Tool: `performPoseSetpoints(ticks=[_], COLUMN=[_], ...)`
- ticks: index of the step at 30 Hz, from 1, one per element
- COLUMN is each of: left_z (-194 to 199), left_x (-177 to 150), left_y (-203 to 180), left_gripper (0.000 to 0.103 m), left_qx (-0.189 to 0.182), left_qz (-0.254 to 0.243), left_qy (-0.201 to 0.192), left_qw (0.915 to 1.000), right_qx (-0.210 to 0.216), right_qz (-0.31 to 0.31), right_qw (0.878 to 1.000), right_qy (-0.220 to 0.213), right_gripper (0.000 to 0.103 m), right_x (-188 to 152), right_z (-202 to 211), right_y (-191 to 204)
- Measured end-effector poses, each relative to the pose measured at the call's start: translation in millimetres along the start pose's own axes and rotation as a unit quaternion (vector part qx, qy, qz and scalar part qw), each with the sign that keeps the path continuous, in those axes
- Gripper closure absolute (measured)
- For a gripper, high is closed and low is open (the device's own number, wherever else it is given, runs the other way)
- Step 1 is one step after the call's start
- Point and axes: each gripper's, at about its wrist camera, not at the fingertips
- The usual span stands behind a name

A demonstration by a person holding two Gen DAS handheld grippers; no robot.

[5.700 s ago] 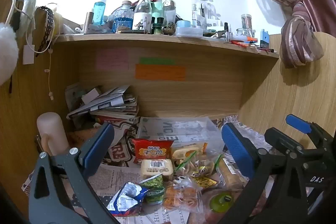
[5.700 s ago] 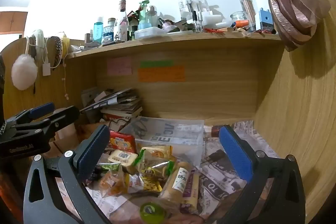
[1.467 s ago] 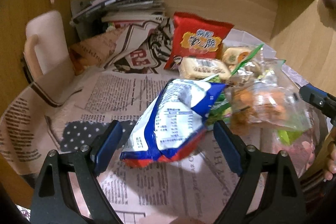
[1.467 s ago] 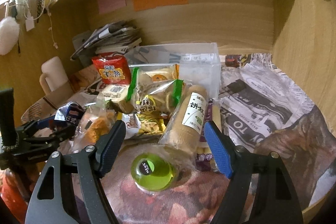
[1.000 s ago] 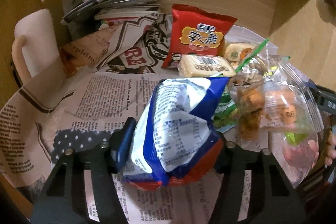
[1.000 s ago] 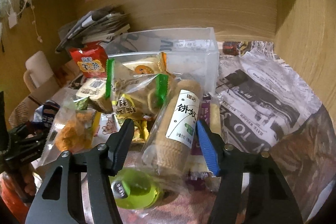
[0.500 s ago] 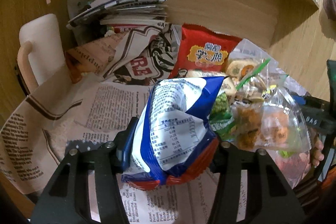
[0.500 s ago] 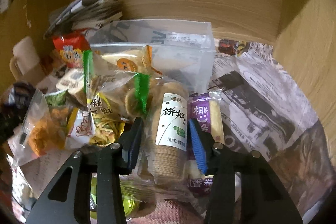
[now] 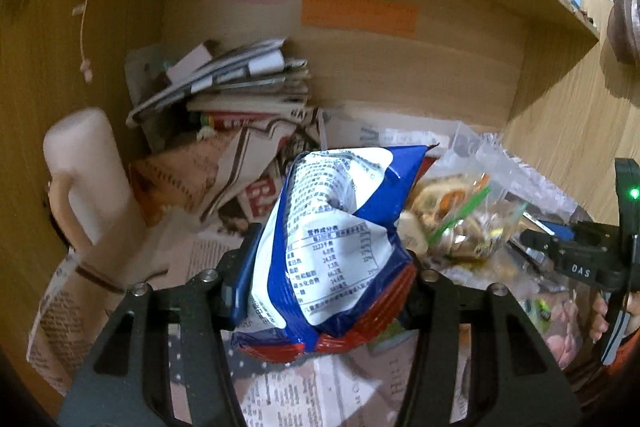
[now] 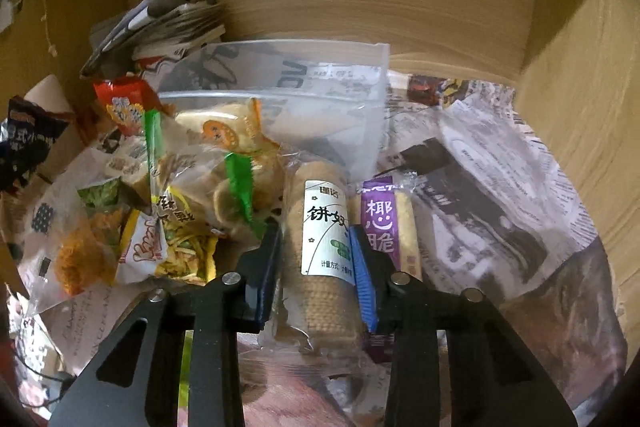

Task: Organize snacks
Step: 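Carry both snacks into the clear plastic box and open both grippers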

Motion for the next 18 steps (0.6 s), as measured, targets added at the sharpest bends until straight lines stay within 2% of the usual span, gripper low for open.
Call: performPoseSetpoints(ticks=[8, 18], left_z=[-4, -17], left_x=[32, 75], left_y=[-12, -22], left_gripper=[0.049, 0.049], left_qx=[-0.024, -0.034], left_qz=[-0.005, -0.026], left_qy=[-0.005, -0.025], left_qw=[0.9997, 0.9988], right_qx=[-0.004, 0.007], right_qz=[-0.018, -0.01], right_qw=[0.999, 0.995], right_qy=[-0.039, -0.101], right_gripper=[0.072, 0.072], right_x=[11, 46], right_z=[29, 52], right_y=[-15, -14])
Point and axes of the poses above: each gripper's, at about its wrist camera, not at the fingertips, and z roughly against the way its jaws point, y to its left, x to its top, and after that the axes turned 1 degree about y, right-handed
